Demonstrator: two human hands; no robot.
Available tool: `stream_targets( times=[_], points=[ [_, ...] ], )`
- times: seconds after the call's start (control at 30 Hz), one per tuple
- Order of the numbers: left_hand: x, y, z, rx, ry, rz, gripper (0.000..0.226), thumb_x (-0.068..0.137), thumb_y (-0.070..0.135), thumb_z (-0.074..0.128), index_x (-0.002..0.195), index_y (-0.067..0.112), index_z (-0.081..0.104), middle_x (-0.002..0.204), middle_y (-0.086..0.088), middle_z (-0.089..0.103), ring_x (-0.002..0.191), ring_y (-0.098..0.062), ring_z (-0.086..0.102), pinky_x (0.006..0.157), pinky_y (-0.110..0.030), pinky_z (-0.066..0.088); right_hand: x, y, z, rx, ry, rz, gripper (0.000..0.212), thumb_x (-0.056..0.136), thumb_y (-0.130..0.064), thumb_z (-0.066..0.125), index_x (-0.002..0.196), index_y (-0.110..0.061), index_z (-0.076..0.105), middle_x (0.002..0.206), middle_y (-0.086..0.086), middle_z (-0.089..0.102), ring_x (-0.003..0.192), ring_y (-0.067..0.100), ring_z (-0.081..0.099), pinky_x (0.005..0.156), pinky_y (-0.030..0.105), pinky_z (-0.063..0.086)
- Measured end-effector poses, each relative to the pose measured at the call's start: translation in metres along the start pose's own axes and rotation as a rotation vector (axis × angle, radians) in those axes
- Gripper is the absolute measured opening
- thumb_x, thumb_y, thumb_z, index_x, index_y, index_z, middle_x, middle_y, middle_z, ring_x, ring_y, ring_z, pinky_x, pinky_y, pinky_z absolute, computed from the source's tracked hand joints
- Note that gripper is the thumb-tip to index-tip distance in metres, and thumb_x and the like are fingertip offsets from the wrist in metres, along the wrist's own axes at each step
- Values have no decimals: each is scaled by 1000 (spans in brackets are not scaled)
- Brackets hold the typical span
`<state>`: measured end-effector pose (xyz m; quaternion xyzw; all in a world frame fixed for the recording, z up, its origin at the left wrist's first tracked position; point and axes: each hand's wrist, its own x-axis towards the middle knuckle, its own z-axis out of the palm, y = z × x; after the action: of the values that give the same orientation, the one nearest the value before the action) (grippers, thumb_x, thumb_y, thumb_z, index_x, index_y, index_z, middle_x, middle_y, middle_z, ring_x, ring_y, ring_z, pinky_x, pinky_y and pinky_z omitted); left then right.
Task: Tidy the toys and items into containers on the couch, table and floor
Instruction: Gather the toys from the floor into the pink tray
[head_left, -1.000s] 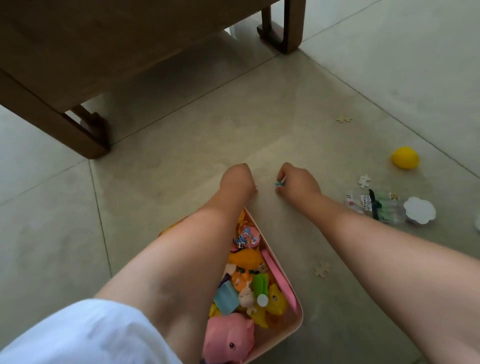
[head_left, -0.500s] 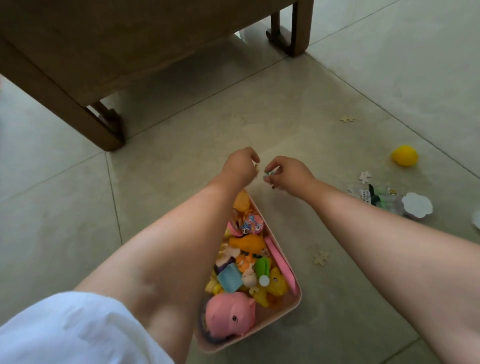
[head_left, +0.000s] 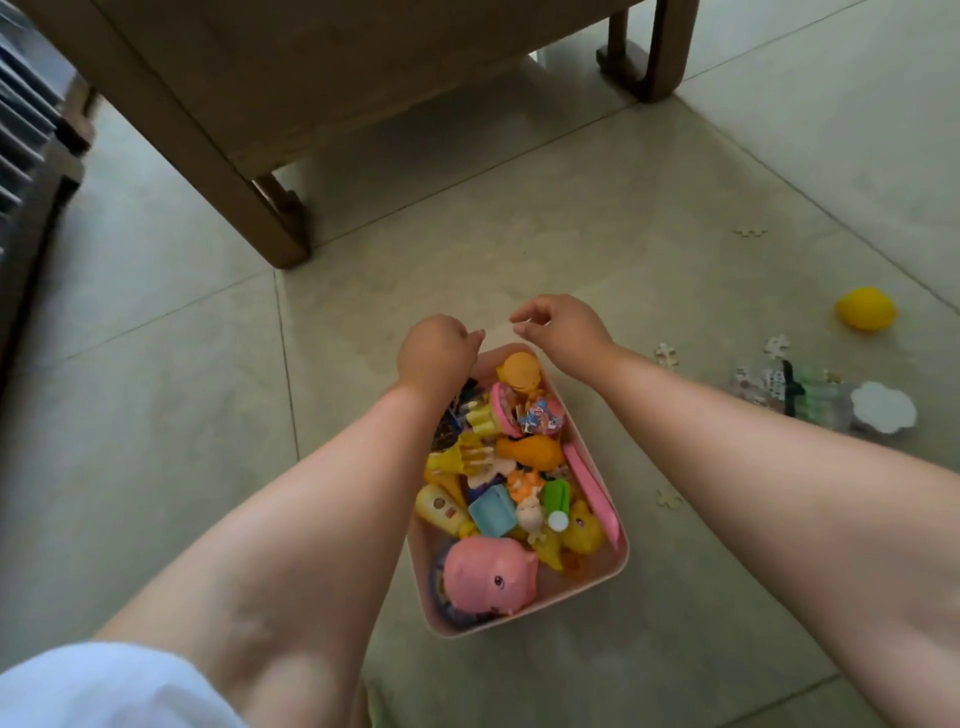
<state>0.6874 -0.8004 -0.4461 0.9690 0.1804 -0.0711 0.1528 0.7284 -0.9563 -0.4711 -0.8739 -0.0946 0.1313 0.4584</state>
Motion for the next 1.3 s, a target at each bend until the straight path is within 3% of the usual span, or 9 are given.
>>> stream_targets(
  times=[0.2,0.4,0.53,0.67,0.83,0.93,1.07,1.2,1.3],
  points=[
    [8,51,12,-86,-4,171,25,91,37,59,98,14,66,92,-7,67,88,-27,61,65,-29,42,-4,48,-43,-136,144,168,17,88,-18,61,102,-21,69,104,7,63,93,24,62,74,23,39],
    [3,118,58,-13,-196,366,29,85,29,68,113,20,62,115,-4,63,109,-25,57,81,-30,43,-19,108,-92,-266,217,347,28,86,-8,56,109,-21,65,116,14,57,94,29,61,74,23,39],
    [0,139,90,6,-282,347,34,83,19,66,116,14,59,121,-11,61,114,-29,55,88,-32,46,-19,120,-91,-331,126,352,31,83,-13,65,112,-23,66,116,14,56,101,31,60,81,26,42],
    [-3,146,108,-11,-278,356,42,81,23,67,119,10,55,119,-15,58,111,-32,56,87,-35,45,-15,118,-83,-374,59,324,38,78,-14,73,113,-25,65,119,15,48,102,34,58,82,27,43],
    [-5,154,121,-50,-265,306,42,80,30,70,115,9,58,114,-14,57,103,-31,59,83,-35,47,-13,122,-85,-366,66,307,23,79,-8,71,99,-19,67,114,11,47,74,18,57,73,22,36],
    [-2,157,119,-58,-279,274,42,80,30,71,113,7,59,115,-14,59,105,-31,59,82,-34,46,-11,121,-87,-386,36,336,27,77,-11,75,101,-15,64,119,13,50,99,30,60,81,27,42],
    [-4,156,118,-62,-301,264,38,82,27,70,109,6,57,111,-13,62,104,-31,58,77,-32,43,-11,118,-87,-343,-28,322,23,79,-7,70,96,-18,60,104,8,63,94,25,60,76,25,41],
    [-3,145,106,-72,-286,230,35,83,28,68,109,5,61,110,-13,64,106,-30,58,80,-32,45,-14,113,-85,-175,1,317,13,82,-12,68,88,-21,59,83,2,60,79,17,56,64,24,39],
    [1,134,84,-144,-260,201,27,83,21,70,104,4,65,107,-14,67,103,-31,61,83,-34,49,-11,98,-86,114,43,314,15,82,-7,72,78,-15,60,72,3,61,67,16,58,60,21,44]
  ],
)
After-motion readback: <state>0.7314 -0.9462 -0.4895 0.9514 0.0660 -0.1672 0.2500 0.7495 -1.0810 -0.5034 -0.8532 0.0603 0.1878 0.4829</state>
